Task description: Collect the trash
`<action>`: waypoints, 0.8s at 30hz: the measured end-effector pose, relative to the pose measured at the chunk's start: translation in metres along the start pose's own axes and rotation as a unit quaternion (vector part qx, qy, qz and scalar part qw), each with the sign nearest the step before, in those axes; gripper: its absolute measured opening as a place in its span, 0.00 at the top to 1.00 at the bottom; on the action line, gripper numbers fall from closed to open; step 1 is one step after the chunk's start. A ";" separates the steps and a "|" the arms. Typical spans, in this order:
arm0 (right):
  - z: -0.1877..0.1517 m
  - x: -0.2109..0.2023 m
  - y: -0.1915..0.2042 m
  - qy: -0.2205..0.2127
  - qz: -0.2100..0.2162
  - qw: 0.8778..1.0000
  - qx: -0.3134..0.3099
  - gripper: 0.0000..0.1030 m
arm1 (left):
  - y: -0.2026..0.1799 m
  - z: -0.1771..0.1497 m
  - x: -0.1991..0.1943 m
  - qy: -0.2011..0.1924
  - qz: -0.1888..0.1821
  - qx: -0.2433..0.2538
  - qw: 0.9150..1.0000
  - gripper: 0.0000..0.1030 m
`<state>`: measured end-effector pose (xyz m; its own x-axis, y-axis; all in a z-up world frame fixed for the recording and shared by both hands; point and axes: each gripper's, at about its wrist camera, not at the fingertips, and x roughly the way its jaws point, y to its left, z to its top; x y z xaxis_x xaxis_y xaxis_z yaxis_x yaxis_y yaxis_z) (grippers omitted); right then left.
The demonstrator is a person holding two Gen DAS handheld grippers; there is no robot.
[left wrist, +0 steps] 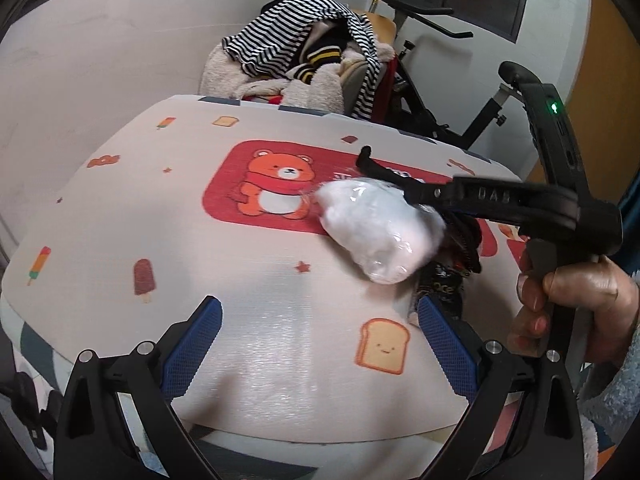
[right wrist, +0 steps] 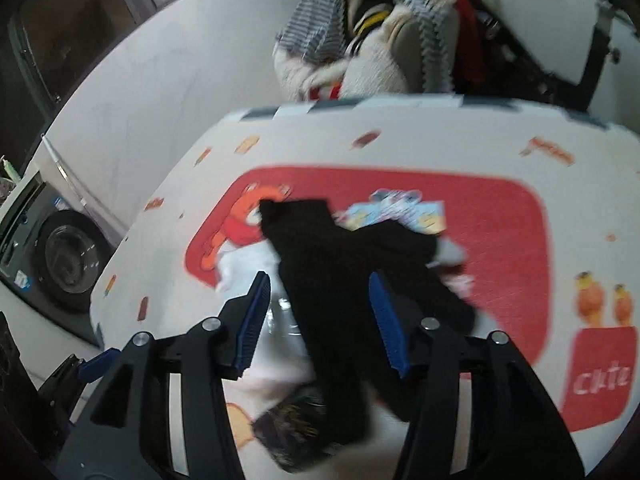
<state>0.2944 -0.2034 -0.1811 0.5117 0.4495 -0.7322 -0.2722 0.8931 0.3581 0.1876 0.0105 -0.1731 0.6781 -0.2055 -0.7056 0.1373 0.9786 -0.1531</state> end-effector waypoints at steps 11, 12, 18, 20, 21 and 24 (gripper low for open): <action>-0.003 -0.085 -0.009 -0.107 0.025 0.994 0.000 0.91 | -0.016 -0.001 -0.010 -0.010 -0.017 0.009 1.000 0.07; -0.007 -0.100 -0.017 -0.120 0.029 0.992 0.006 0.91 | -0.021 -0.002 -0.010 -0.010 -0.021 0.012 1.000 0.07; -0.031 -0.136 -0.059 -0.138 0.021 0.990 0.030 0.91 | -0.042 -0.005 -0.001 -0.001 -0.033 0.023 0.999 0.07; -0.040 -0.136 -0.069 -0.131 0.008 0.991 0.033 0.91 | -0.046 -0.005 0.003 0.002 -0.038 0.019 0.999 0.07; -0.043 -0.136 -0.072 -0.131 0.005 0.991 0.034 0.91 | -0.048 -0.005 0.004 0.003 -0.042 0.017 0.999 0.07; -0.054 -0.137 -0.082 -0.131 0.010 0.990 0.054 0.91 | -0.057 -0.004 0.009 0.007 -0.059 0.029 0.998 0.09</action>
<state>0.2023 -0.3390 -0.1416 0.7043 0.4439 -0.5540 -0.2039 0.8740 0.4411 0.1836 -0.0476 -0.1735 0.6444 -0.3193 -0.6948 0.2572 0.9462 -0.1962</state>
